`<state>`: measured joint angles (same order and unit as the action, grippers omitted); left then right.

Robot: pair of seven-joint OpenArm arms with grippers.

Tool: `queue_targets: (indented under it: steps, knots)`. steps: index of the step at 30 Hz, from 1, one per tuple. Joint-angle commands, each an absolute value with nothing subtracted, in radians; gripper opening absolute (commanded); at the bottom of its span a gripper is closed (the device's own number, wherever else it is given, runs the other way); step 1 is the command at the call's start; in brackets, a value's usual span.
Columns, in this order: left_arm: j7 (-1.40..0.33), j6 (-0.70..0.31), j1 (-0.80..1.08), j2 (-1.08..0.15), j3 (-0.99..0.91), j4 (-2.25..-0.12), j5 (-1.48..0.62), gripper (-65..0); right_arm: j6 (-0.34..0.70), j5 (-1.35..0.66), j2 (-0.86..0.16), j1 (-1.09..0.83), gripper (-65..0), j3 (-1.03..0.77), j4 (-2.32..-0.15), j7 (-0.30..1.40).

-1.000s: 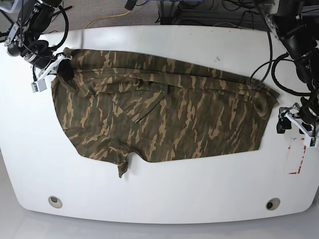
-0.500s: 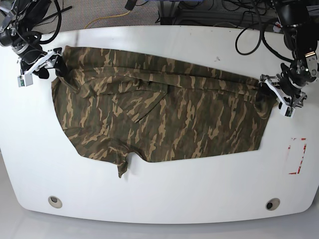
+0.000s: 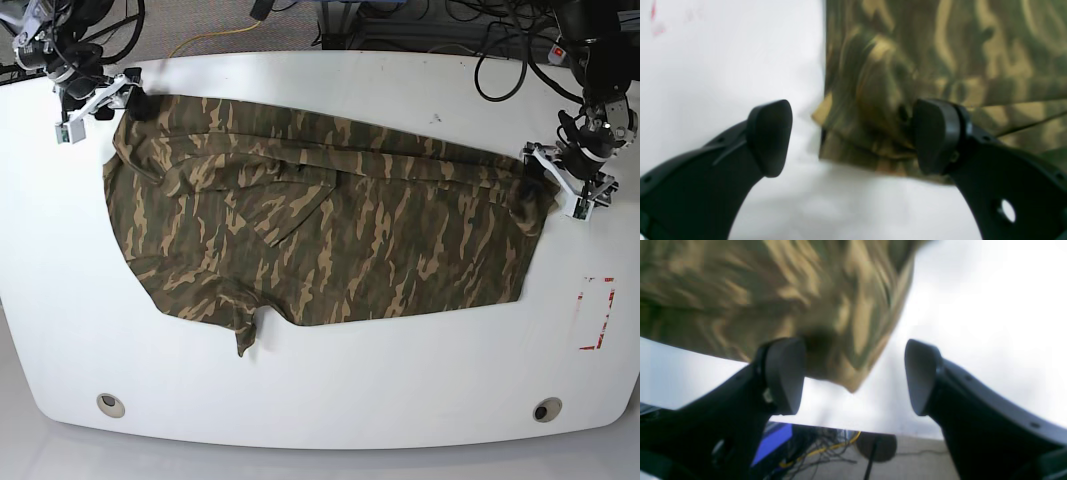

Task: Fold the T-shirt properly
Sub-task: 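Release the hem with the left gripper and regrasp the shirt side edge, then drag the shirt edge with both grippers toward the robot's base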

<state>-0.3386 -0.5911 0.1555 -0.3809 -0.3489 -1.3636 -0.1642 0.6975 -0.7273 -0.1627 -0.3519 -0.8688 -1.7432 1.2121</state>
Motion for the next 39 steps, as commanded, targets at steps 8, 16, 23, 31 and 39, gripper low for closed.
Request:
queue_targets:
  steps: [8,16,23,31,39]
  knots:
    - [-0.309,-0.657,0.13,-0.461,-0.231,-1.353,-0.176,-12.5,0.698,-0.636,-0.166,-0.297,-20.6,-0.858,-1.682,1.133]
    - [-0.315,-0.664,0.133,-0.464,-0.229,-1.325,-0.173,-12.5,0.698,-0.532,-0.137,-0.254,-23.0,-0.857,-1.655,1.127]
    - [-0.321,-0.668,0.142,-0.481,-0.236,-1.288,-0.174,-22.5,0.698,-0.496,-0.14,-0.222,-62.9,-0.858,-1.577,1.127]
    - [-0.479,-0.668,0.202,-0.43,-0.403,-1.363,-0.179,-55.3,0.698,-0.496,-0.142,-0.239,-65.0,-0.858,-1.653,1.138]
    - [-0.645,-0.698,0.323,-0.334,-0.615,-1.541,-0.174,-55.4,0.698,-0.496,-0.142,-0.294,-65.0,-0.858,-1.747,1.181]
